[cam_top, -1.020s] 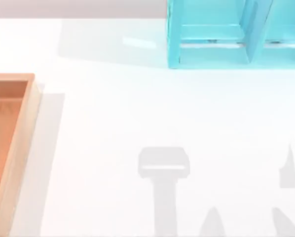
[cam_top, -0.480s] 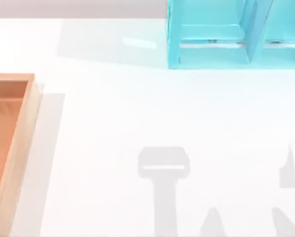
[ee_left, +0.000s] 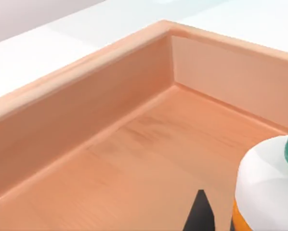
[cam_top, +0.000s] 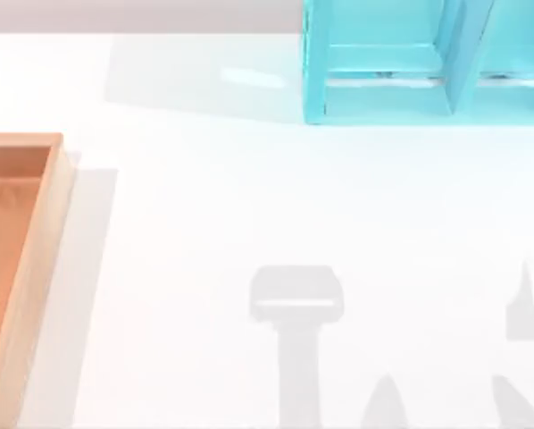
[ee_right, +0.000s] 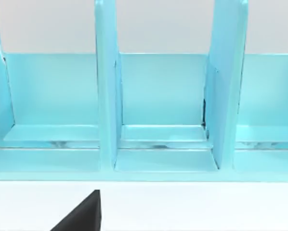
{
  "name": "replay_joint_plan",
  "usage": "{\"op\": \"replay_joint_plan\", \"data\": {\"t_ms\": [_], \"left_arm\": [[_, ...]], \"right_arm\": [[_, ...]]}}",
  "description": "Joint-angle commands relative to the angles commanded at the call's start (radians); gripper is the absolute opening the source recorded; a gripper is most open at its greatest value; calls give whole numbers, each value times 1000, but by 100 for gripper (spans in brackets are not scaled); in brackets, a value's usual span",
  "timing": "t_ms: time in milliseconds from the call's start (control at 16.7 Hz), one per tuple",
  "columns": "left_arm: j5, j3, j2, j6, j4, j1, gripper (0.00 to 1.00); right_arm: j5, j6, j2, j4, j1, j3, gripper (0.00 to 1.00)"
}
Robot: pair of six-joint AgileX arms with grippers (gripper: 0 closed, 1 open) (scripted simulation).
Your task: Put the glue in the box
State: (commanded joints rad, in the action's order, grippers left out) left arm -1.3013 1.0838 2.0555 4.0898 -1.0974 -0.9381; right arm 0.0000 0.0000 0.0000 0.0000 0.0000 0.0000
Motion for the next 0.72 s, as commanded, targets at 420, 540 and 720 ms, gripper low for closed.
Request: {"op": "replay_joint_plan", "data": {"t_ms": [420, 540, 720], "left_arm": [[-86, -104, -62, 377, 393, 84, 0], [-121, -127, -61, 441, 456, 113, 0], [-171, -153, -45, 498, 502, 149, 0]], "right_arm": [[0, 0, 0, 0, 0, 0, 100], [0, 0, 0, 0, 0, 0, 100], [0, 0, 0, 0, 0, 0, 100]]}}
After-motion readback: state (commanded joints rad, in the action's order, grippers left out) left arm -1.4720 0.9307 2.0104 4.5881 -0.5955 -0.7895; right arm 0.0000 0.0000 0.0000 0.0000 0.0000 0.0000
